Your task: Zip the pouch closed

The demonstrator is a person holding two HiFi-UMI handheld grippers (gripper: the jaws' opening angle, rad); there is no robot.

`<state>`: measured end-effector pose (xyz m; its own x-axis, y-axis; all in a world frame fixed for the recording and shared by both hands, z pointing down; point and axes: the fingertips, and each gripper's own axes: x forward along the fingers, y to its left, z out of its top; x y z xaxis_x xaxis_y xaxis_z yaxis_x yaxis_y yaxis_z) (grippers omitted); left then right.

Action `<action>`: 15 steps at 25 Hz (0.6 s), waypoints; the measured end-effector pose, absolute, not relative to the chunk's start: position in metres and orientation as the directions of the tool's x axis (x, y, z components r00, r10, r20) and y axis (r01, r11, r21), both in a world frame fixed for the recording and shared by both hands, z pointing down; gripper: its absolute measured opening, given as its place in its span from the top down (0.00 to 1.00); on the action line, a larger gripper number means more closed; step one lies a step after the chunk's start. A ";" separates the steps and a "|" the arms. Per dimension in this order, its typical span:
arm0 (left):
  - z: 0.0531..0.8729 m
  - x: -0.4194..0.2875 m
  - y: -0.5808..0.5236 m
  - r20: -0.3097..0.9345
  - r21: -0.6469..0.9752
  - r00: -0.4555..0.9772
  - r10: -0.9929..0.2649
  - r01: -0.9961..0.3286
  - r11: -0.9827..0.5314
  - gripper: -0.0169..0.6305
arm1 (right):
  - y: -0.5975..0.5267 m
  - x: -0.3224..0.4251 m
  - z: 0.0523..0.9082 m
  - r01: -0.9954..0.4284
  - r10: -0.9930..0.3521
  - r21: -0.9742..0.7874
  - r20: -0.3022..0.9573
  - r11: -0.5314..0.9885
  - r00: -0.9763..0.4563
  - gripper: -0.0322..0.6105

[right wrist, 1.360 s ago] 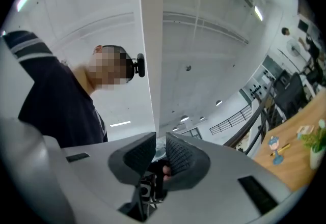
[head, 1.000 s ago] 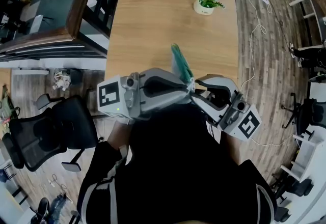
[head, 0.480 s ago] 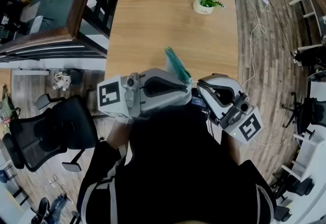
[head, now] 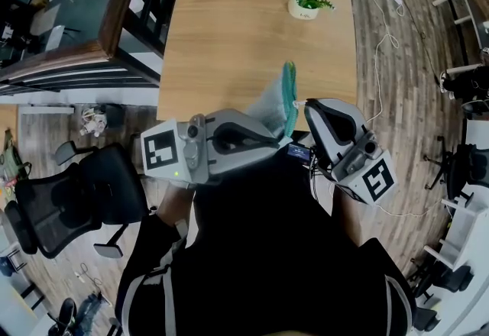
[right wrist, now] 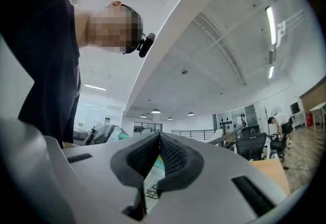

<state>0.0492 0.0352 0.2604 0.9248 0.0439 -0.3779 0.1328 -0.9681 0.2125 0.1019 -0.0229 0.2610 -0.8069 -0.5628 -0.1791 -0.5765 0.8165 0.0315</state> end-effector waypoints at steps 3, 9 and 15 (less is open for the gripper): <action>0.254 0.045 0.046 -0.400 0.182 0.912 0.086 0.171 -0.968 0.97 | -0.033 0.117 0.263 -0.629 -0.617 0.013 -0.181 0.777 -0.766 0.93; 0.244 0.020 0.055 -0.421 0.114 0.901 0.101 0.163 -0.980 0.97 | -0.046 0.174 0.256 -0.766 -0.746 0.039 -0.204 0.641 -0.634 0.93; 0.242 0.005 0.037 -0.448 0.125 0.894 0.033 0.099 -0.987 0.97 | -0.038 0.172 0.234 -0.753 -0.725 -0.012 -0.279 0.658 -0.629 0.93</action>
